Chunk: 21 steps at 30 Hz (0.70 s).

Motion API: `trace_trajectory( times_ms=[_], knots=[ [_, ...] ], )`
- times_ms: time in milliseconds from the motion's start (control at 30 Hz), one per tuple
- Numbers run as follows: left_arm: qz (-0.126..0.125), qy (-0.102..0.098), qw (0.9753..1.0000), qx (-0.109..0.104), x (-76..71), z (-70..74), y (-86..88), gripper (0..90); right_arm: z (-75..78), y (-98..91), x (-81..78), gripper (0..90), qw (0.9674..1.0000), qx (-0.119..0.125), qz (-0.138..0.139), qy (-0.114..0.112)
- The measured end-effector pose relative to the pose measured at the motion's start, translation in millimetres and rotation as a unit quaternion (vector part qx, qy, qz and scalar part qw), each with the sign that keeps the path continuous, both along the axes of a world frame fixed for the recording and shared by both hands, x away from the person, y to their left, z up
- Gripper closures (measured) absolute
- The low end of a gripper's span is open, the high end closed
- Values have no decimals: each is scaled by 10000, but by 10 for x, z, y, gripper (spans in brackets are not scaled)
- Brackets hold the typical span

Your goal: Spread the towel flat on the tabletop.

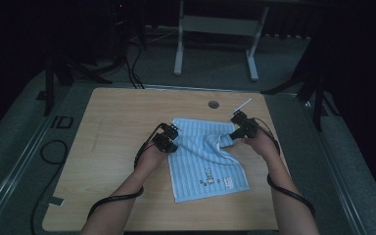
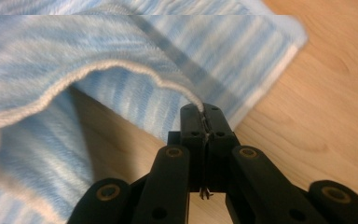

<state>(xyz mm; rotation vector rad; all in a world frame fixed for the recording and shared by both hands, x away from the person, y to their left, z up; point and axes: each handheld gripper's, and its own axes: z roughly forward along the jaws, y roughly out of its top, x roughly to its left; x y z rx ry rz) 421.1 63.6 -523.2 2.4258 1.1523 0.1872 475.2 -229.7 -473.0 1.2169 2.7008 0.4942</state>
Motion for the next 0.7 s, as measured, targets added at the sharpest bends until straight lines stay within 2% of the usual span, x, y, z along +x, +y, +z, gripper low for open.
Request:
trace_trajectory(
  times_ms=[33, 100, 200, 267, 367, 400, 433, 500, 567, 600, 633, 700],
  knots=[
    [-13, 58, 10000, -22, 9, -13, 3, 898, -65, -80, 45, 885, 9998, -72, -177, 70],
    [-11, 77, 10000, -12, 19, -23, -11, 897, -147, -120, 71, 869, 9994, -99, -256, 231],
    [-77, 66, 9999, 72, 31, -20, -53, 897, -255, -162, 98, 869, 9985, -224, -377, 339],
    [-93, 70, 9998, 136, 39, -20, -70, 897, -299, -195, 114, 886, 9979, -267, -468, 372],
    [-112, 102, 9998, 122, 55, -22, -62, 897, -329, -279, 138, 898, 9957, -651, -618, 228],
    [-100, 121, 9998, 87, 58, -23, -54, 897, -324, -334, 149, 898, 9954, -572, -727, 234],
    [-88, 132, 9998, 88, 63, -20, -45, 896, -311, -390, 155, 897, 9955, -368, -814, 310],
    [-54, 160, 9999, 7, 55, 3, -24, 894, -260, -439, 124, 896, 9958, -205, -827, 348],
    [-44, 112, 9998, -150, 18, 78, 6, 891, -193, -426, 58, 822, 9967, 50, -672, 446],
    [-85, 91, 9996, -253, -12, 128, 18, 883, -156, -401, 15, 758, 9975, 74, -567, 419],
    [-140, 51, 9995, -289, -48, 180, 24, 850, -115, -369, -32, 695, 9979, 123, -498, 398],
    [-295, -14, 9993, -236, -139, 264, 3, 807, -30, -304, -138, 656, 9986, 276, -269, 365]
  ],
)
